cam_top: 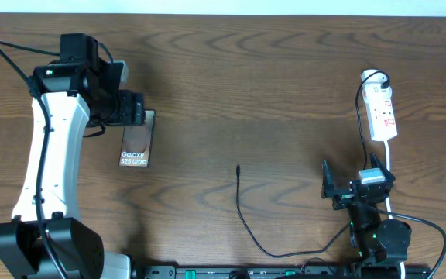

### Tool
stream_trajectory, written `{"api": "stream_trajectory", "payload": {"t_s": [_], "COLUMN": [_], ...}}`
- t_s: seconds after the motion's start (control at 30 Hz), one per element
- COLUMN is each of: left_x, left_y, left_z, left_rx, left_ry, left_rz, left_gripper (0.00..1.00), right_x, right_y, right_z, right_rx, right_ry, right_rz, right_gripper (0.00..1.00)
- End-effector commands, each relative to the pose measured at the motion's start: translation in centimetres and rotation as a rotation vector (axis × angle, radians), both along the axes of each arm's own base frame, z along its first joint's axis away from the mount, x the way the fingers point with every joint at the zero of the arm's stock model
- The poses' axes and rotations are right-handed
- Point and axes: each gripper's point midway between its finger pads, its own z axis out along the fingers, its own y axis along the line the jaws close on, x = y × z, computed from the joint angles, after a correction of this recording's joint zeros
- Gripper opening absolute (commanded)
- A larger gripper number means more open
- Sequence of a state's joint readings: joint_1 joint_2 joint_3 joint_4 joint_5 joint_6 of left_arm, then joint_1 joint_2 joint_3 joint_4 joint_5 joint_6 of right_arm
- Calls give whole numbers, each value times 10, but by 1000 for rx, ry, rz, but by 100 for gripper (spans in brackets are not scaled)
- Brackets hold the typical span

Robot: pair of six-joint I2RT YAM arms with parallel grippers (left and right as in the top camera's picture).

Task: Plug charger to phone and switch on socket
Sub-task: 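Move the left gripper forward over the Galaxy phone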

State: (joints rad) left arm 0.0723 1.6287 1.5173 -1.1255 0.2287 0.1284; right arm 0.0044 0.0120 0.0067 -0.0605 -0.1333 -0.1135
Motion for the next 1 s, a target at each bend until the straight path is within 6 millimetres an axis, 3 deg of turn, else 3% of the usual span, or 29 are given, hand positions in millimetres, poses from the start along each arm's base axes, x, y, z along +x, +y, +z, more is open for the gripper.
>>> {"api": "stream_trajectory", "payload": {"t_s": [0.0,0.03,0.07,0.1,0.13,0.57,0.7,0.97], "left_x": [7,8,10,10,11,14,11,18], "left_y": [-1,-1,-1,-1,-1,2,18,19], "left_z": [6,7,7,7,7,5,-5,-30], "left_rx": [-16,-15,-15,-15,-15,-4,77,76], "left_ry": [-31,-36,-41,-45,-47,-48,-8,49], "left_rz": [-9,-10,-9,-9,-10,8,66,64], "left_gripper": [34,33,48,83,99,98,98,98], "right_x": [0,0,0,0,0,0,0,0], "right_y": [1,1,1,1,1,1,1,1], "right_z": [0,0,0,0,0,0,0,0], "right_rx": [-8,-8,-8,-8,-8,-8,-8,-8], "right_ry": [-1,-1,-1,-1,-1,-1,-1,-1], "right_rz": [0,0,0,0,0,0,0,0], "right_gripper": [99,99,99,99,99,99,99,99]}}
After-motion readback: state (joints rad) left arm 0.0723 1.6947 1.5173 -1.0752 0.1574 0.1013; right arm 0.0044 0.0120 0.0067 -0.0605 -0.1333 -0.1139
